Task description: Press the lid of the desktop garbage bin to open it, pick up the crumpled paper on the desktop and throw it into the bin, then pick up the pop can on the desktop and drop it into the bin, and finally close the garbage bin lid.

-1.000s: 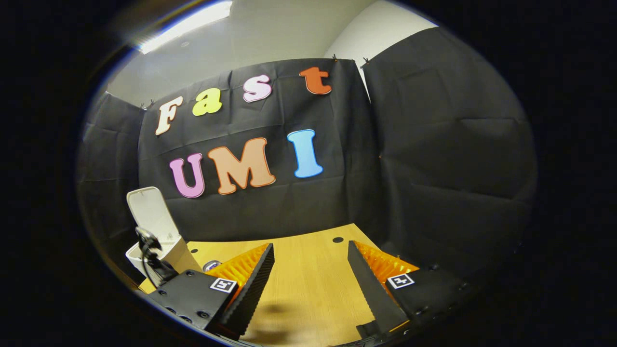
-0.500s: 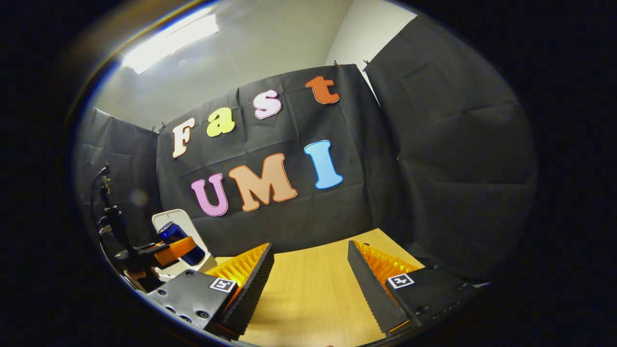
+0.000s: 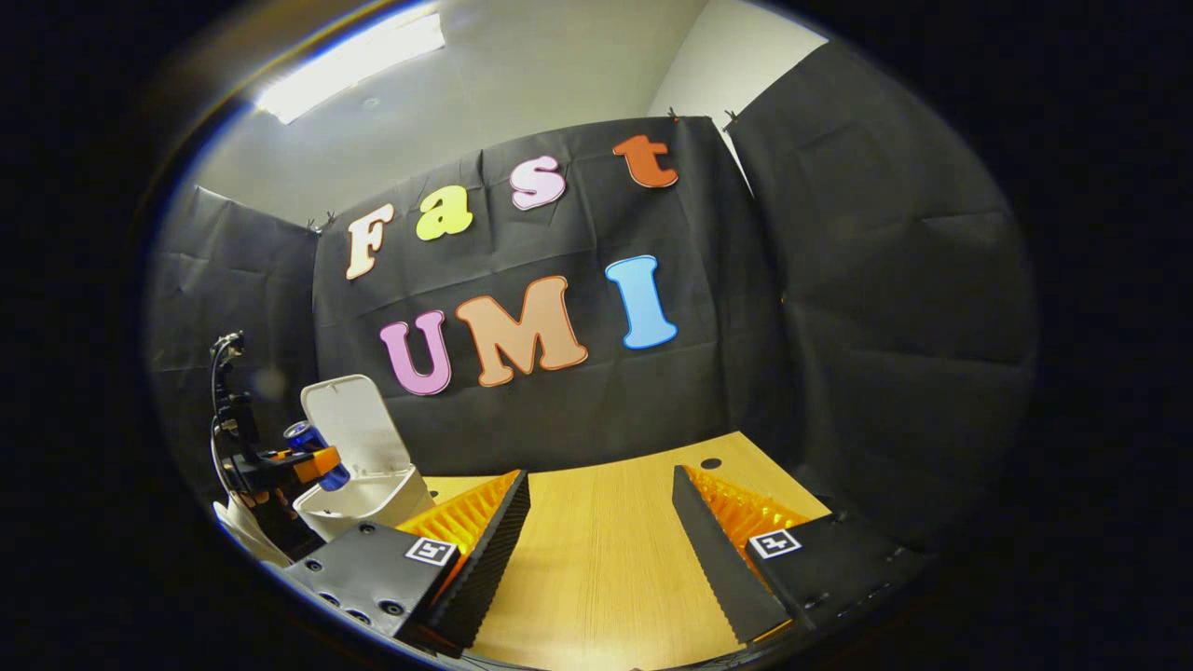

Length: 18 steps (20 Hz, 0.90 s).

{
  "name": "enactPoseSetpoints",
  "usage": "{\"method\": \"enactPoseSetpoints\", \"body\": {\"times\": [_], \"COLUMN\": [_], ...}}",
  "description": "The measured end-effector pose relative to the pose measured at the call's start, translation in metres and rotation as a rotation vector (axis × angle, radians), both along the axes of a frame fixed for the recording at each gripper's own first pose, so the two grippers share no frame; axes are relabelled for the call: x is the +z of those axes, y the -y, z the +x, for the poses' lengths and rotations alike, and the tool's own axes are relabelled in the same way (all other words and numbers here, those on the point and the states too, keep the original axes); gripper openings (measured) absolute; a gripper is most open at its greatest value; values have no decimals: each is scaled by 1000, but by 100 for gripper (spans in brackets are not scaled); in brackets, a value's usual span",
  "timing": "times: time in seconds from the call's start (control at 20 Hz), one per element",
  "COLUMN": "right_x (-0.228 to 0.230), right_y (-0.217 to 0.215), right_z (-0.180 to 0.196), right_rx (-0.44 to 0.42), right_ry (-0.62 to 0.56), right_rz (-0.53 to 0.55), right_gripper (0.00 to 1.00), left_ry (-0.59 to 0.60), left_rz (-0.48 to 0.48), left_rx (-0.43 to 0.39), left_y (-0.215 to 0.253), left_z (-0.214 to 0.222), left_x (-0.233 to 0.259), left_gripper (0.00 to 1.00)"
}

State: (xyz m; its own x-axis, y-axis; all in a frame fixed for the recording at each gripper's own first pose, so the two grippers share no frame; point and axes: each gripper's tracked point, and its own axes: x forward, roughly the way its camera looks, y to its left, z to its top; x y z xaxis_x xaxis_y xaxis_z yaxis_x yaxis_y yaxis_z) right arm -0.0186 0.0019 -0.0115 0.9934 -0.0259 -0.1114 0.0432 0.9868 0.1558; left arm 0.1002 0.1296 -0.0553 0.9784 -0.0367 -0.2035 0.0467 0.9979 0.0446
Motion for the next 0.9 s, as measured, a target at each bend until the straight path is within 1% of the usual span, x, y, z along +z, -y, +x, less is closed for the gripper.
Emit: {"method": "enactPoseSetpoints", "body": {"times": [0.15, 0.3, 0.35, 0.45, 0.55, 0.65, 0.75, 0.9], "right_x": [-5, -6, -8, -9, -8, -10, -12, -18], "right_y": [6, 12, 14, 17, 22, 24, 23, 17], "right_z": [-5, -11, -11, -14, -14, -14, -15, -16], "right_rx": [-27, -53, -60, -71, -89, -101, -97, -75], "right_ry": [-13, -17, -21, -20, -15, -14, -18, -33], "right_rz": [-12, -9, -6, -4, -15, -30, -34, -17], "right_gripper": [97, 97, 97, 97, 98, 97, 97, 97], "left_ry": [-44, -22, -11, 24, 77, 139, 198, 247], "left_rz": [-39, -47, -45, -44, -74, -95, -100, -113], "left_rx": [15, 15, 15, 18, 5, -10, -19, -25], "left_y": [-3, -4, -5, -6, -1, 3, 2, -2], "left_z": [-6, -6, -5, -3, 1, 6, 15, 35], "left_x": [-16, -8, -2, 17, 49, 83, 119, 159], "left_gripper": [78, 78, 81, 83, 84, 88, 90, 90]}}
